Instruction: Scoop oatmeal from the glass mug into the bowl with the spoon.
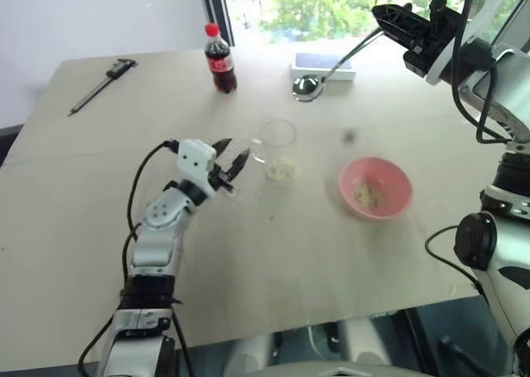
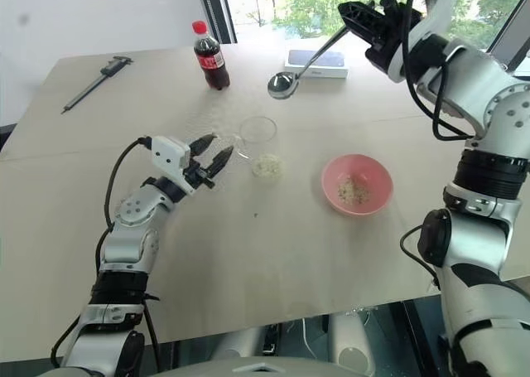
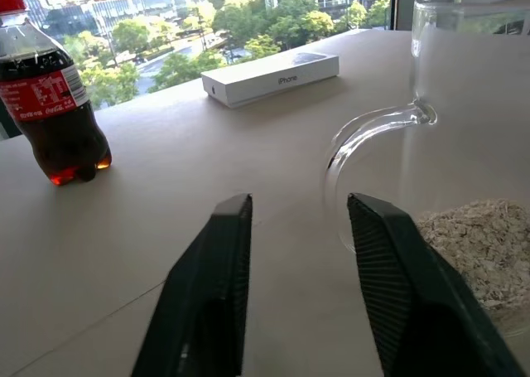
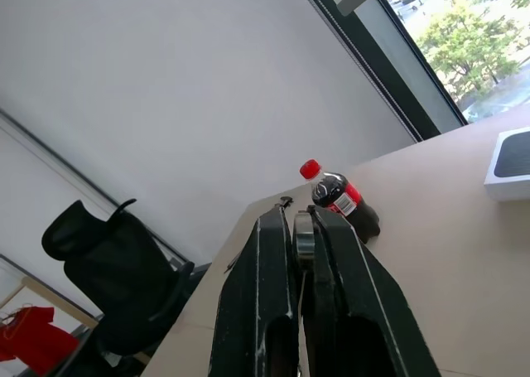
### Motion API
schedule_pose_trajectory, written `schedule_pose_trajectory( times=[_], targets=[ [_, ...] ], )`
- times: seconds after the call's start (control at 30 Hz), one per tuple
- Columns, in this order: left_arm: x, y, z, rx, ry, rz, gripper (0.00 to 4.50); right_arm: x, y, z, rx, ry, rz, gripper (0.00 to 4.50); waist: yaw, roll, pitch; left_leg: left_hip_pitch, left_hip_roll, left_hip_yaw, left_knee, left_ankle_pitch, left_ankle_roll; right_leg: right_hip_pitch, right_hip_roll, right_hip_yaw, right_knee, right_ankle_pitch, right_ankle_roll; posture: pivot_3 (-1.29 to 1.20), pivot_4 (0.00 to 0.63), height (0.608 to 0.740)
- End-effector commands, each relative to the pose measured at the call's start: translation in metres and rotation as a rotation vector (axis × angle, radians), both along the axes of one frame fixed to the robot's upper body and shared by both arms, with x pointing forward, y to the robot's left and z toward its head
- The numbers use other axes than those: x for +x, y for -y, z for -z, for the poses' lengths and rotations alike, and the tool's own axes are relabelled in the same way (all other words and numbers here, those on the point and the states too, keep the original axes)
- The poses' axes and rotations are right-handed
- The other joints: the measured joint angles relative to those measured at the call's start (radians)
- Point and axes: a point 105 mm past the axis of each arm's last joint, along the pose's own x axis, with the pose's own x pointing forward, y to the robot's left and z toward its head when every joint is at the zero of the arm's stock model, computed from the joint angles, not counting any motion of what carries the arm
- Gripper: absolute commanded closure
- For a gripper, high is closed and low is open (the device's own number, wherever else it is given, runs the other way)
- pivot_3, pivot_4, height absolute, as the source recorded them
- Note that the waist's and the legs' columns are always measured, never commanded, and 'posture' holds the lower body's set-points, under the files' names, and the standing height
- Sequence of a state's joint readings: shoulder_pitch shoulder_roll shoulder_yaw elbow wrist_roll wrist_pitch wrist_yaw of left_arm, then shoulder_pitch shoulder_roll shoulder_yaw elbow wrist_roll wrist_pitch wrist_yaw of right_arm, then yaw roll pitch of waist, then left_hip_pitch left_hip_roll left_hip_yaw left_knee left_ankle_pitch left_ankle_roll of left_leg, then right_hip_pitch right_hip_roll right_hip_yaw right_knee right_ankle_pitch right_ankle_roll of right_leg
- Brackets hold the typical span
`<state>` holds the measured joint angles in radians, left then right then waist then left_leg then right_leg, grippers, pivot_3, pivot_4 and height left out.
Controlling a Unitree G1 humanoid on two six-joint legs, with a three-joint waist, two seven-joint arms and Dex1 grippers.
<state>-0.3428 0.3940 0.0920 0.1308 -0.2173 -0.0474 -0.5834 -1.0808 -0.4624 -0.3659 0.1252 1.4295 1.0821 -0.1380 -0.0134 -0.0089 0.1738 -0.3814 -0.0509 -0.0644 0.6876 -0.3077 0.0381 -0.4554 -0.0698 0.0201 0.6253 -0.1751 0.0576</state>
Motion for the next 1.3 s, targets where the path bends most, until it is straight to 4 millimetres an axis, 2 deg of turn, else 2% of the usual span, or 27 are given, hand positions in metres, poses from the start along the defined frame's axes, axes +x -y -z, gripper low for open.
schedule_pose_trajectory(
  times=[0.03,0.57,0.67,0.77,1.3],
  targets=[
    [0.001,0.005,-0.006,0.010,0.040,0.014,0.41,-0.011,0.006,-0.021,0.019,0.094,0.018,4.50,0.000,0.000,0.000,0.000,0.000,0.000,0.000,0.000,0.000,0.000,0.000,0.000,0.000,0.000,0.000,0.00,0.150,0.740],
    [0.027,0.013,0.001,0.018,0.028,0.012,0.41,-0.010,0.009,-0.015,0.002,0.099,0.026,4.50,0.000,0.000,0.000,0.000,0.000,0.000,0.000,0.000,0.000,0.000,0.001,0.000,0.000,0.000,0.000,0.00,0.150,0.740],
    [0.031,0.017,-0.003,0.002,0.037,0.017,1.26,-0.010,0.010,-0.013,0.002,0.097,0.030,4.50,0.000,0.000,0.000,0.000,0.000,0.000,0.000,0.000,0.000,0.000,0.001,0.000,0.000,0.000,0.000,0.00,0.150,0.740],
    [0.033,0.019,-0.004,-0.001,0.039,0.024,2.63,-0.010,0.009,-0.012,0.003,0.096,0.030,4.50,0.000,0.000,0.000,0.000,0.000,0.000,0.000,0.000,0.000,0.000,0.001,0.000,0.000,0.000,0.000,0.00,0.150,0.740],
    [0.038,0.030,-0.009,-0.038,0.038,0.057,2.63,-0.010,0.010,-0.009,0.009,0.093,0.034,4.50,0.000,0.000,0.000,-0.001,0.000,0.000,0.000,0.000,0.000,-0.001,0.001,0.000,0.000,0.000,0.000,0.00,0.150,0.740]
  ],
)
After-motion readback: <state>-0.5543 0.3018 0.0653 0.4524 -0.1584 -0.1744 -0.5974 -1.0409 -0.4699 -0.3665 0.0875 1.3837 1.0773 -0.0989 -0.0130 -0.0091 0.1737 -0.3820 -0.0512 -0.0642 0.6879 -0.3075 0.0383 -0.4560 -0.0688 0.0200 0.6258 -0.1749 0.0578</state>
